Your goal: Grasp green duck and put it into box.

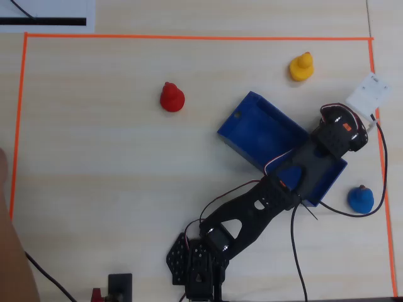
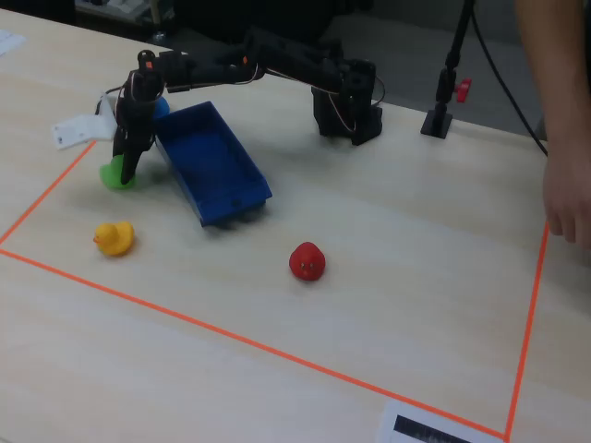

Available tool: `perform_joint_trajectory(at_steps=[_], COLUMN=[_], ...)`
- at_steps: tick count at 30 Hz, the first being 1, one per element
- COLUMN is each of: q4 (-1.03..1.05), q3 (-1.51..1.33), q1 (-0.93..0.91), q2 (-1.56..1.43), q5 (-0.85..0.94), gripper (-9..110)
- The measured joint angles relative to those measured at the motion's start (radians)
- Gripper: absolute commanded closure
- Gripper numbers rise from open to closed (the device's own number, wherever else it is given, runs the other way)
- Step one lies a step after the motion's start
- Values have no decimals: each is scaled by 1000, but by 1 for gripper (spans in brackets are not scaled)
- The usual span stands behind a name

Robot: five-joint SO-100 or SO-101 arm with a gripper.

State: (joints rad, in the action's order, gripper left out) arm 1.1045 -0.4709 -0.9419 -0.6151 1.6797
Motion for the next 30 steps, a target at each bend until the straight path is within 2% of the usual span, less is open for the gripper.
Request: perform_joint_trajectory(at_steps=[6,11,30], q4=[0,0,41], q3=[38,71,81], q1=[0,0,40], q2=[31,52,21], q5=[0,0,-26], gripper=[79,101,101])
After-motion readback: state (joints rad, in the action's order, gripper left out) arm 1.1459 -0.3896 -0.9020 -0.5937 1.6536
